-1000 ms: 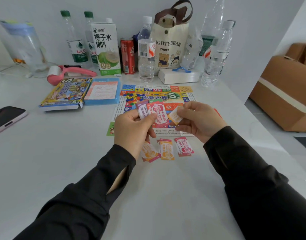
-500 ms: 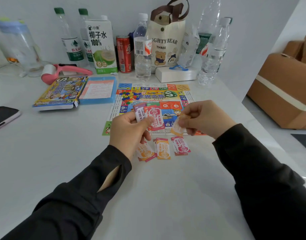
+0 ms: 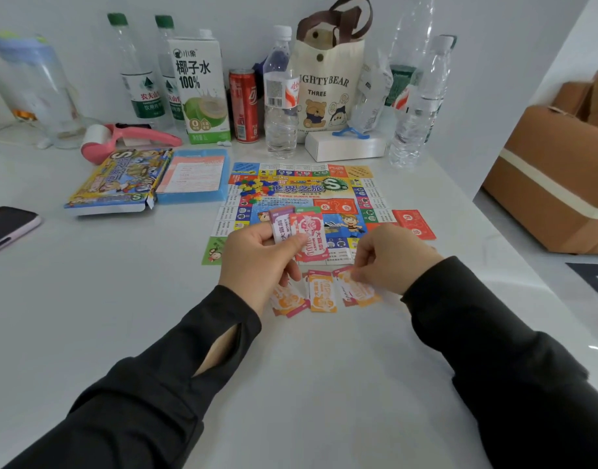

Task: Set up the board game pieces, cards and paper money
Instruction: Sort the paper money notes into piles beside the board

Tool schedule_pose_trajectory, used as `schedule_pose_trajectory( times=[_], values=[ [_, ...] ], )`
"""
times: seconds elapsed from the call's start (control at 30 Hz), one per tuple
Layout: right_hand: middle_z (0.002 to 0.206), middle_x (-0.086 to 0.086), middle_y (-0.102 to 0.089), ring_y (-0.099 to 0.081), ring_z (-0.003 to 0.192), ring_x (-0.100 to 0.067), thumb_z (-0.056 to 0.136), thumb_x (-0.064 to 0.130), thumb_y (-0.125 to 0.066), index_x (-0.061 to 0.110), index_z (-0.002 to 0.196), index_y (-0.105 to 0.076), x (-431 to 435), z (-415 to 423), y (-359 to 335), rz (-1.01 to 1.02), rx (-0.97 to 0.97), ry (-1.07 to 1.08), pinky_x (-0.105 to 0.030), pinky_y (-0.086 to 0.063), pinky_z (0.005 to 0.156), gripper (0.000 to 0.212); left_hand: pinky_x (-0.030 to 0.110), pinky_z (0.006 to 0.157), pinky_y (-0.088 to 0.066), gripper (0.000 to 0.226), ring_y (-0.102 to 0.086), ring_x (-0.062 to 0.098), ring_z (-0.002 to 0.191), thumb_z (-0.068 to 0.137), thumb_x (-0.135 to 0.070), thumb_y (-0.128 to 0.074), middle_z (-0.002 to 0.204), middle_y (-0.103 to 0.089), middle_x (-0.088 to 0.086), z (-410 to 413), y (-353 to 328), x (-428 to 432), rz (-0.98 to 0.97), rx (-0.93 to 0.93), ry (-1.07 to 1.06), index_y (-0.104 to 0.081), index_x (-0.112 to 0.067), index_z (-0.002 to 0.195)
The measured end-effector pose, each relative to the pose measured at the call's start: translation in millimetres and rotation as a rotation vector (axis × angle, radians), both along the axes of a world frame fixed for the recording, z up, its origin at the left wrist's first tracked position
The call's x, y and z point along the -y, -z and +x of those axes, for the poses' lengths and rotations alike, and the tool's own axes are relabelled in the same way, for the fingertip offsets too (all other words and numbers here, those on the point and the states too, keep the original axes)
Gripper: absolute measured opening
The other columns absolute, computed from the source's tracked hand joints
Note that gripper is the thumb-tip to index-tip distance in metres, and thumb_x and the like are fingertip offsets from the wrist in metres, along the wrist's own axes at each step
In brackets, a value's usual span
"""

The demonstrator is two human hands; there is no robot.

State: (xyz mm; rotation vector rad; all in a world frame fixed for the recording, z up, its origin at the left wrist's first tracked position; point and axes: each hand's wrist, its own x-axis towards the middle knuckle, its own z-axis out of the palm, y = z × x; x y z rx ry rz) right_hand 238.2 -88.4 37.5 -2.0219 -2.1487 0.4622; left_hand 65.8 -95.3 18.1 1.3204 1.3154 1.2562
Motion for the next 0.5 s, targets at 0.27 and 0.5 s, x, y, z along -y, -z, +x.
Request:
schedule_pose_trajectory(
  times=[0.27, 0.5],
  values=[
    [0.068, -0.002, -0.056, -0.047, 0.055, -0.007, 0.092, 0.025, -0.053, 0.008, 0.079, -0.063, 1, -4, 1, 0.226, -0.384, 0.124, -0.015, -0.033, 0.048, 0.024, 0.02, 0.038, -0.042, 0.011, -0.05, 0.01, 0.036, 0.082, -0.015, -0.068, 0.054, -0.066, 0.002, -1, 0, 1, -0.04, 0.009, 0.077, -0.065, -0.017, 0.072],
    [0.042, 0.005, -0.052, -0.039, 0.04, -0.019, 0.08, 0.013, -0.07, 0.013, 0.073, -0.064, 7, -13, -1, 0.107, -0.919, 0.103, -0.025, -0.037, 0.043, 0.009, 0.02, 0.037, -0.042, 0.008, -0.05, 0.012, 0.036, 0.08, -0.015, -0.069, 0.063, -0.07, 0.007, -3, 0, 1, -0.082, -0.005, 0.195, -0.065, -0.02, 0.074]
  ],
)
